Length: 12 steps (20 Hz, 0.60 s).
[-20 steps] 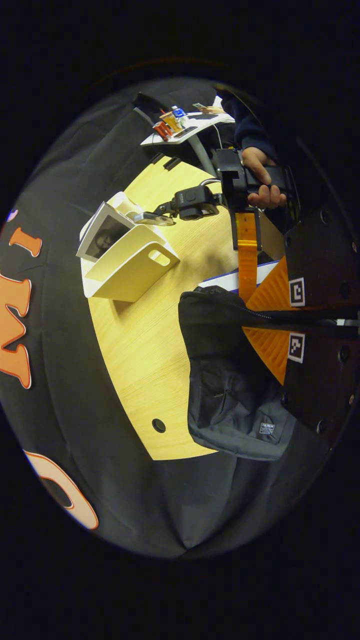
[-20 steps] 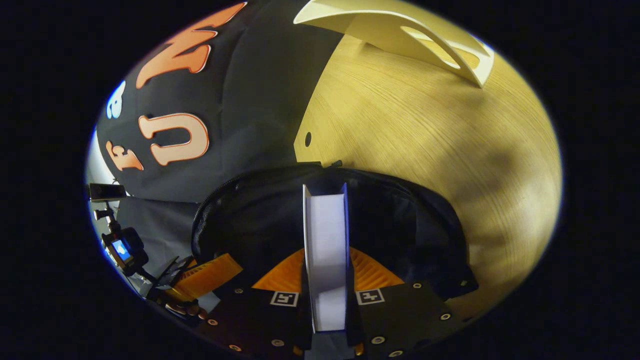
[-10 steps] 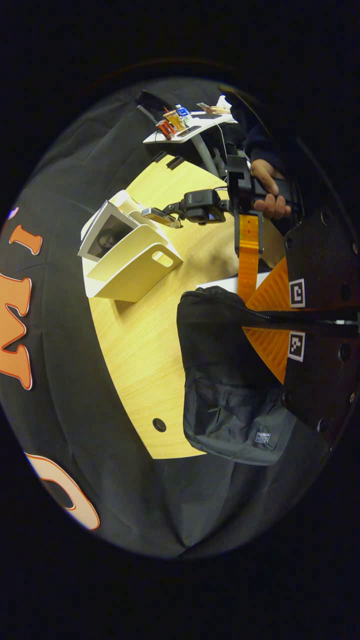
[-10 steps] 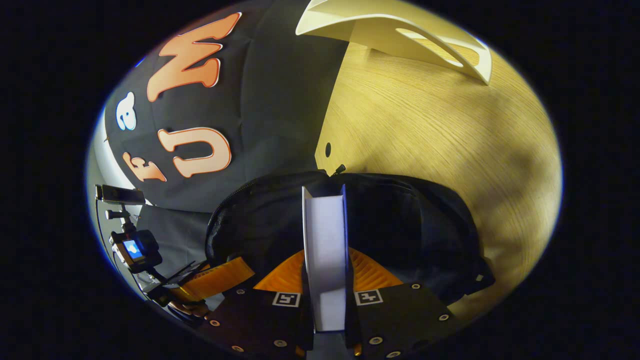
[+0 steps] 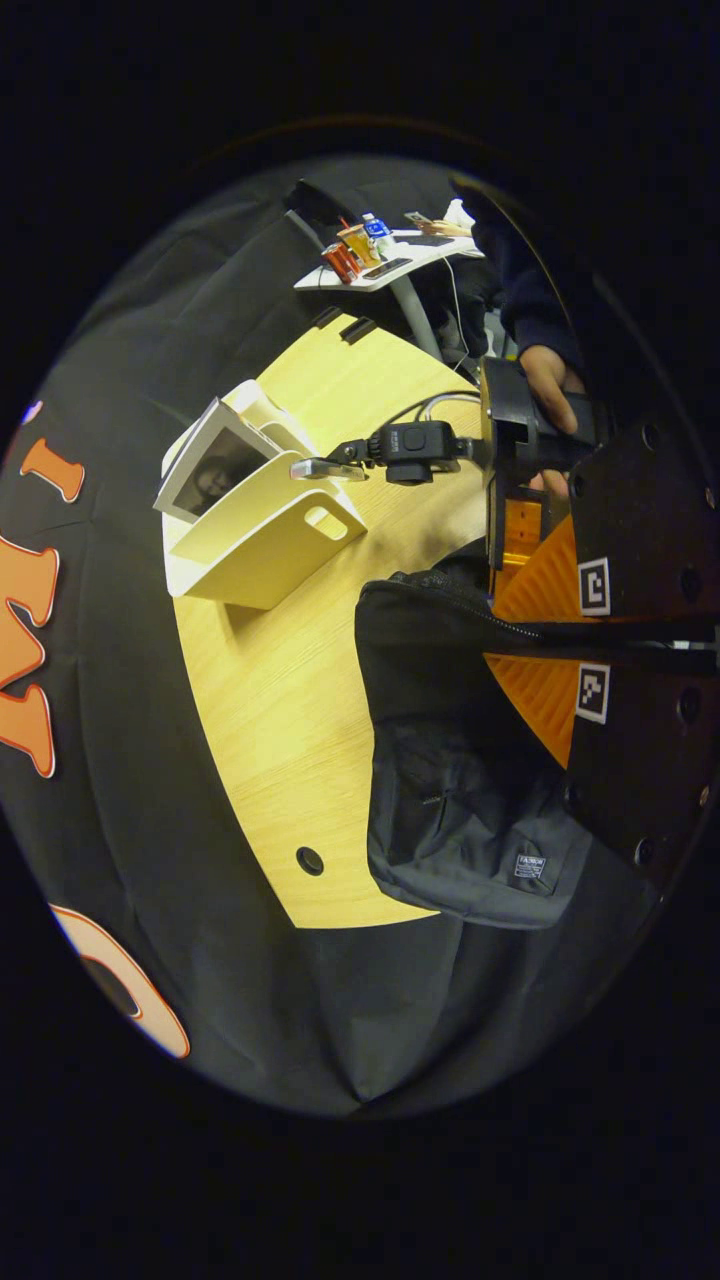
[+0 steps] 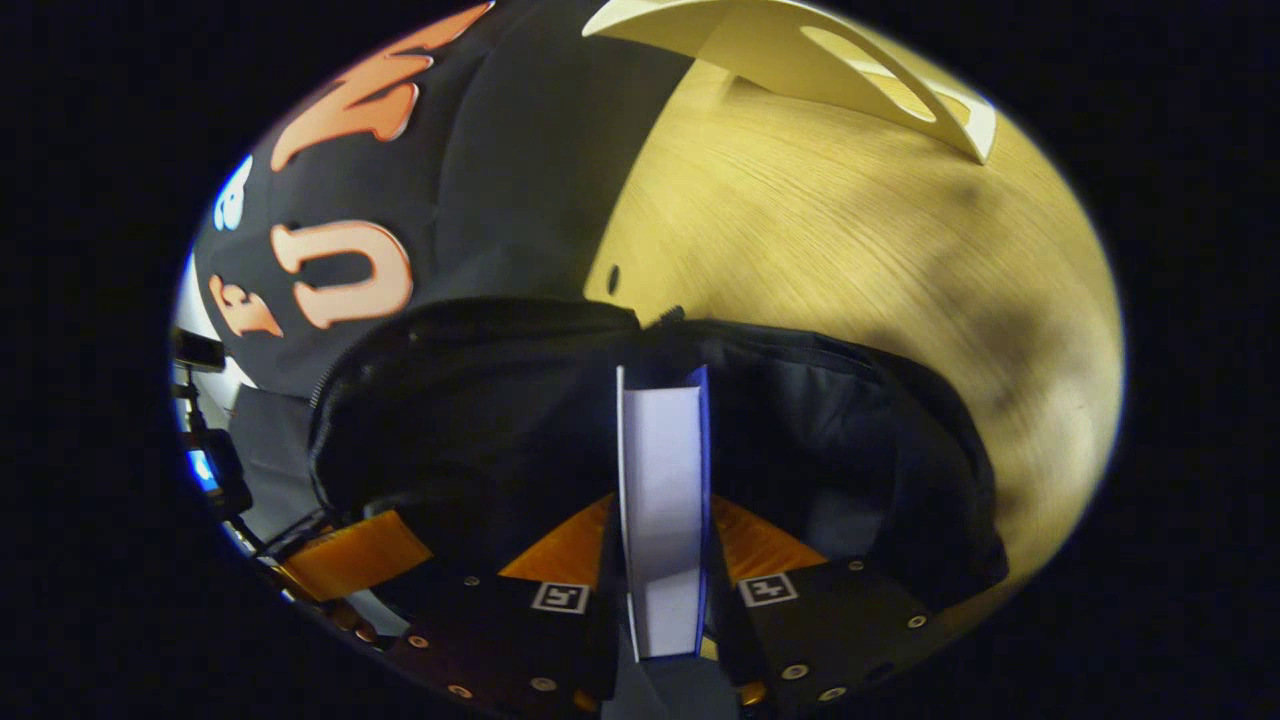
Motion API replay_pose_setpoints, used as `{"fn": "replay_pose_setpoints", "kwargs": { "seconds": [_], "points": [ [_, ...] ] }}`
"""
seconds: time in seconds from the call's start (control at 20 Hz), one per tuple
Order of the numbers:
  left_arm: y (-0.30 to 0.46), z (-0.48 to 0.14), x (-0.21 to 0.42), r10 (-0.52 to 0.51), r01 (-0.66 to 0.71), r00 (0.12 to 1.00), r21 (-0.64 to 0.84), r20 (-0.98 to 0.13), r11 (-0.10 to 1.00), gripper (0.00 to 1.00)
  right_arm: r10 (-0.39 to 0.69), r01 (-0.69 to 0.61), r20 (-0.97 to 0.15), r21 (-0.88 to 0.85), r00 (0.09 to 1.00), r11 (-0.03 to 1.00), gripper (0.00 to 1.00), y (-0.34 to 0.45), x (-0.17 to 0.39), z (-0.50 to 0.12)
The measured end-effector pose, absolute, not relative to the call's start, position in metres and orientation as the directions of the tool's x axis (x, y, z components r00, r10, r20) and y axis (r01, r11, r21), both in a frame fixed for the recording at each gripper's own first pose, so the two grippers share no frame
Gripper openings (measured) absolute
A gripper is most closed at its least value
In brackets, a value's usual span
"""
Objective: Open the schoolbag, grab two books from the bookshelf and put them into the schoolbag.
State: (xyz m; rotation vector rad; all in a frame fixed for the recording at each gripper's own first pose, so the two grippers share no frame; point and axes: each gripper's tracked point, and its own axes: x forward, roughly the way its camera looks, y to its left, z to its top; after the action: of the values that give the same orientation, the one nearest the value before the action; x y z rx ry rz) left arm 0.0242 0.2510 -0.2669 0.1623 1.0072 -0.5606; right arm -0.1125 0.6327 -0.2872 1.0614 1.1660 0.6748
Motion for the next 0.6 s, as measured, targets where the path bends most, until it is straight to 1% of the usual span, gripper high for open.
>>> {"fn": "replay_pose_setpoints", "kwargs": {
  "seconds": [0.05,0.15,0.2,0.25,0.45,0.6],
  "points": [
    [0.251,-0.267,0.026,-0.364,0.514,0.407,-0.119,-0.838,0.849,0.04,0.865,0.067,-0.427,0.903,0.262,0.425,0.39,0.625,-0.118,-0.287],
    [0.251,-0.267,0.029,-0.355,0.523,0.409,-0.103,-0.841,0.846,0.04,0.842,0.000,-0.495,0.862,0.214,0.507,0.71,0.609,-0.128,-0.292],
    [0.250,-0.268,0.030,-0.351,0.527,0.410,-0.096,-0.842,0.844,0.04,0.830,-0.027,-0.523,0.843,0.193,0.537,0.79,0.599,-0.131,-0.292],
    [0.250,-0.268,0.029,-0.344,0.524,0.414,-0.088,-0.843,0.847,0.04,0.830,-0.046,-0.527,0.839,0.185,0.543,0.98,0.593,-0.132,-0.286],
    [0.250,-0.271,0.026,-0.324,0.508,0.421,-0.076,-0.847,0.858,0.04,0.780,-0.130,-0.602,0.771,0.172,0.624,0.98,0.545,-0.131,-0.282],
    [0.249,-0.271,0.026,-0.307,0.496,0.428,-0.063,-0.850,0.866,0.03,0.733,-0.181,-0.653,0.710,0.192,0.680,0.98,0.499,-0.118,-0.273]
  ]
}}
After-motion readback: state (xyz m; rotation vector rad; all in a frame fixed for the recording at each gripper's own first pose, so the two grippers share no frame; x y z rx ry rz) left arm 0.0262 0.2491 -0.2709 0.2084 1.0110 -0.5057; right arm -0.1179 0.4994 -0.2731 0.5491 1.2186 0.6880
